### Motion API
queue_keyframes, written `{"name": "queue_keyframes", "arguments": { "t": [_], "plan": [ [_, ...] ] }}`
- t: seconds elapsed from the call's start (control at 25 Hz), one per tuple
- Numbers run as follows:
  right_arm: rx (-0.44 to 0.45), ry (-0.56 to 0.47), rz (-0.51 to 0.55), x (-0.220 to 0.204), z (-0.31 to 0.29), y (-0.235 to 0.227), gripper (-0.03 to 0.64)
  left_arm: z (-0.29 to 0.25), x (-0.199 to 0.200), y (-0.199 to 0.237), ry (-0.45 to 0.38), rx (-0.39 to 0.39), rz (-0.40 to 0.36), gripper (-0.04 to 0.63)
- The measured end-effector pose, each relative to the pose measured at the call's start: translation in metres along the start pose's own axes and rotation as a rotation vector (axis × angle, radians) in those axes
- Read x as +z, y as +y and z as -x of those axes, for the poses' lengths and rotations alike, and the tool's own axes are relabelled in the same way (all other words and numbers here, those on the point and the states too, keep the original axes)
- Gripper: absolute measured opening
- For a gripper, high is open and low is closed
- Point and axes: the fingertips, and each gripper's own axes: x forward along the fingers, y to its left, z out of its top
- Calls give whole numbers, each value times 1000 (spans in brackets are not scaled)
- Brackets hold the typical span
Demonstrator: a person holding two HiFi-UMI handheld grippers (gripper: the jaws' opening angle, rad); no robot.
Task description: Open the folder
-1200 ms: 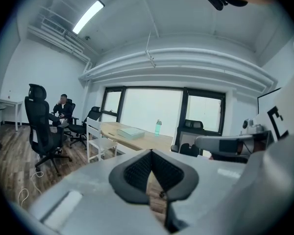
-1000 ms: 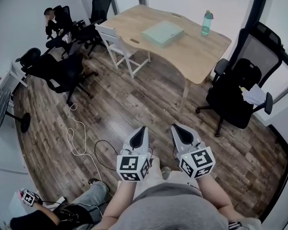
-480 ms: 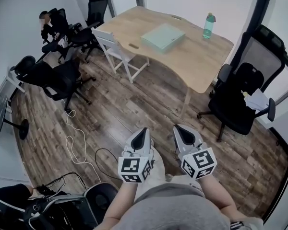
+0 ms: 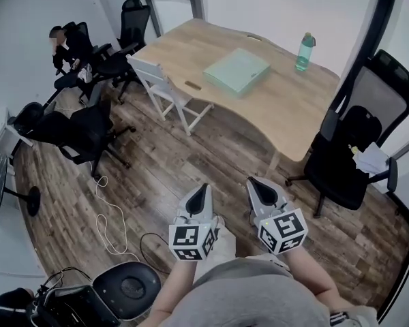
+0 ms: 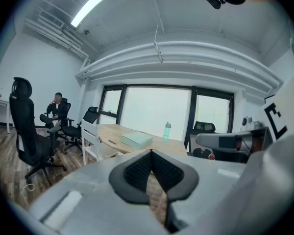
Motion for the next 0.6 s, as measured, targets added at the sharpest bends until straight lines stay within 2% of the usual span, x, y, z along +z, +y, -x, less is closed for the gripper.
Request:
{"name": "queue_keyframes", "arguments": {
  "t": [0.6],
  "plan": [
    [-102,-11,6,41,-161,-54,-2,-149,54,97,36,-147,-29,2]
  ]
}}
